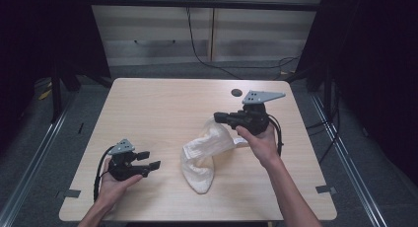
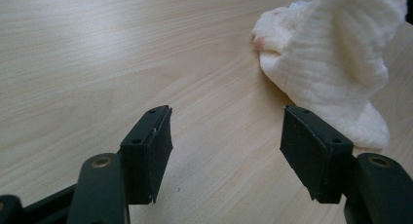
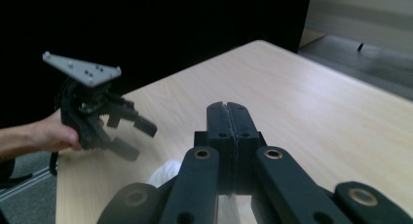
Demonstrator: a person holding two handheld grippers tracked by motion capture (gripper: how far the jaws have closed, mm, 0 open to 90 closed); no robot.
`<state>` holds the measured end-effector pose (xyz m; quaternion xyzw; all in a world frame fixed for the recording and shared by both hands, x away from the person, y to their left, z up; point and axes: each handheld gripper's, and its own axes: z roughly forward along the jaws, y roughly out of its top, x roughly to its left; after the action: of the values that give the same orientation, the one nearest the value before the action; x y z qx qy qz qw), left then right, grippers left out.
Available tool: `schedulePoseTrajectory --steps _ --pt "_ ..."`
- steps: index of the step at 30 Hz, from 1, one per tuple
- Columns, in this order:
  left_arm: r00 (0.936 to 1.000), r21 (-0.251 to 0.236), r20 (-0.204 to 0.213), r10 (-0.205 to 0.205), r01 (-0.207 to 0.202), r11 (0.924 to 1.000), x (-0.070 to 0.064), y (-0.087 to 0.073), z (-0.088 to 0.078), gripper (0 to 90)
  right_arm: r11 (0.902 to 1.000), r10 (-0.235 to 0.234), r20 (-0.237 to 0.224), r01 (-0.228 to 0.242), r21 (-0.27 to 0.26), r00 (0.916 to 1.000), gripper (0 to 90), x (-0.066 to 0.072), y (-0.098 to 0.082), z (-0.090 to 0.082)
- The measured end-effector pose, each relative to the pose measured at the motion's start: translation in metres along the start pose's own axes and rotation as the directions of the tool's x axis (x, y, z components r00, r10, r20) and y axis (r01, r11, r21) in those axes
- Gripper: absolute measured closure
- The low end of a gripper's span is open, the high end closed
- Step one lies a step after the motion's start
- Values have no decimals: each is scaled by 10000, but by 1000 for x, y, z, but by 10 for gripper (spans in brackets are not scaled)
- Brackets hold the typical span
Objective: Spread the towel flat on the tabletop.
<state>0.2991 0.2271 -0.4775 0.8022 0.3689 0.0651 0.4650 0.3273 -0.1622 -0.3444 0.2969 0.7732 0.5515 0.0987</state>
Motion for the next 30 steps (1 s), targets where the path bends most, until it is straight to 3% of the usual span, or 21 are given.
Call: schedulePoseTrajectory --steps 12,19,22,24,26,30 --pt "9999 -46 134 2 -1 10000 0 2 -1 363 9922 -557 167 573 -1110 9983 898 1 77 -9" --pt "9999 -35 101 -4 4 10000 2 2 -1 363 9793 -1123 200 1141 -1672 9935 898 11 127 -12" --pt "10000 -82 88 -22 22 10000 2 2 -1 363 9740 -1221 165 1230 -1900 9924 899 15 138 -15" --pt "10000 -107 86 -21 21 9999 2 3 -3 363 9710 -1336 171 1344 -1979 9909 899 17 138 -20" --pt "10000 -139 50 -30 31 9999 2 2 -4 362 9737 -1284 201 1299 -1873 9915 899 16 128 -23" --pt "10000 -134 38 -33 34 9999 2 2 -4 363 9888 -788 289 818 -1247 9965 899 4 79 -27"
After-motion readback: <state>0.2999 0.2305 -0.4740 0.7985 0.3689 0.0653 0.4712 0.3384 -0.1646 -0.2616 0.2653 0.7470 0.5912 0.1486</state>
